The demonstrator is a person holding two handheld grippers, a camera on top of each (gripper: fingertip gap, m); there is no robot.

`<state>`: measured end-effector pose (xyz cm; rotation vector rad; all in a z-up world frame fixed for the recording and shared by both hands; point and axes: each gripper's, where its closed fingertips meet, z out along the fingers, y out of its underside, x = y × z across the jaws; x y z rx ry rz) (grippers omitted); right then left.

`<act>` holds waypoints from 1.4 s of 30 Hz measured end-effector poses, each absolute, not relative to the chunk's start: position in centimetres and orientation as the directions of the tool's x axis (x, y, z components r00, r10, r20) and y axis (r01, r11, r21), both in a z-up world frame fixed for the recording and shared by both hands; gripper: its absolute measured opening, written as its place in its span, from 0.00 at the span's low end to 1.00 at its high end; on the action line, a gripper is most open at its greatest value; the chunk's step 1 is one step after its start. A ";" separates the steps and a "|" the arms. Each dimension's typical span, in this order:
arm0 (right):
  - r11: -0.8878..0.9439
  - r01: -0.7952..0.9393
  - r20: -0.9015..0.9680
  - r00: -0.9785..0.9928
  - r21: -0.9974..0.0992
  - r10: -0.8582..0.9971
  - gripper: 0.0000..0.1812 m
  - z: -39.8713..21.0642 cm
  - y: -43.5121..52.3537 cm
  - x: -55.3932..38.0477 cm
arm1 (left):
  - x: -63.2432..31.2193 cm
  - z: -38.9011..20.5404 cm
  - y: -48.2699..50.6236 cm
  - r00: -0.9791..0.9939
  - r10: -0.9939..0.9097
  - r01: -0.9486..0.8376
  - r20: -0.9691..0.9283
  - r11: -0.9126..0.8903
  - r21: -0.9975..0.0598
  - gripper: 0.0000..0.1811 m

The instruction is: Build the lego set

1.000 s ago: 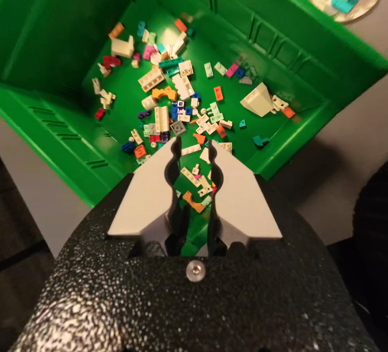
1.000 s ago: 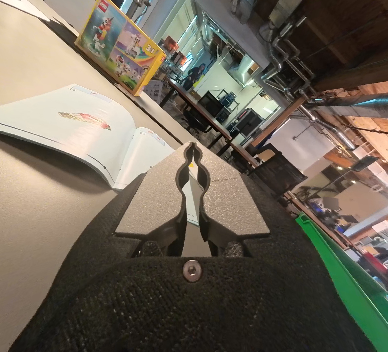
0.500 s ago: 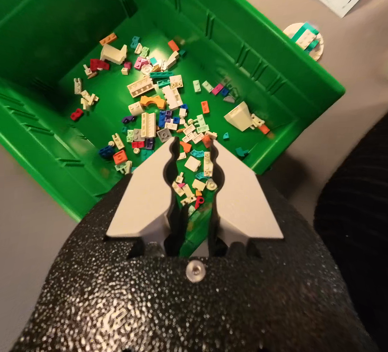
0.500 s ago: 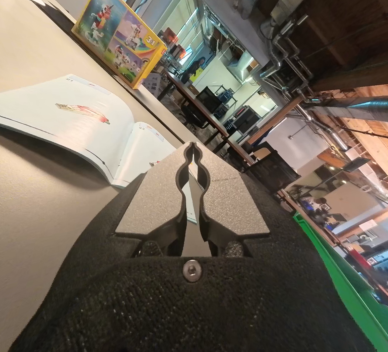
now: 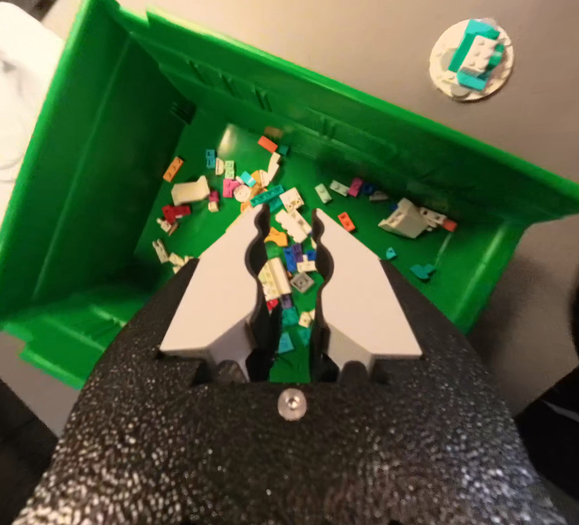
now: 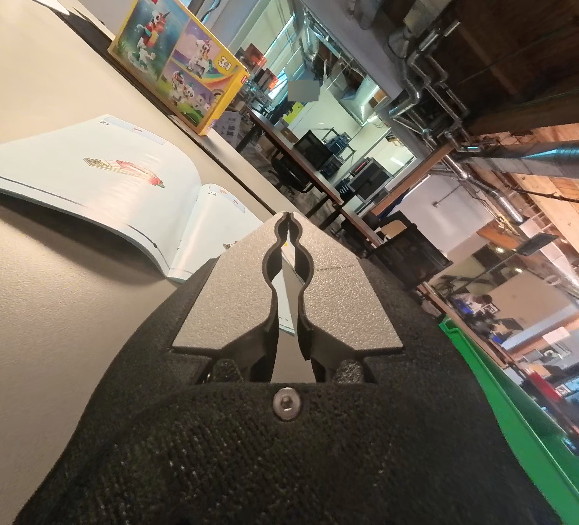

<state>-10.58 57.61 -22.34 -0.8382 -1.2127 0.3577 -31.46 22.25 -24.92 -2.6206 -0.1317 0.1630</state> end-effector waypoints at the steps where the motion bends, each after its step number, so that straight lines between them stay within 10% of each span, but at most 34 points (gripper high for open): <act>1: 0.658 0.182 0.674 0.343 -0.731 0.654 0.00 -22.3 57.6 -10.6 | -32.2 -25.5 22.8 0.993 0.090 0.042 -0.081 -0.883 -0.467 0.15; 27: 0.652 0.170 0.666 0.328 -0.739 0.670 0.00 -22.4 57.4 -10.7 | -35.2 -31.7 27.5 0.979 -0.199 -0.199 -0.047 -0.874 -0.443 0.08; 37: 0.613 0.069 0.596 0.338 -0.787 0.728 0.00 -21.3 57.0 -10.1 | -33.0 -15.3 24.7 0.998 -0.047 0.014 0.042 -0.488 -0.873 0.08; 42: 0.556 -0.027 0.527 0.282 -0.831 0.802 0.00 -20.8 55.9 -10.1 | -29.3 -11.3 25.0 0.995 -0.070 0.042 0.075 -0.386 -0.922 0.08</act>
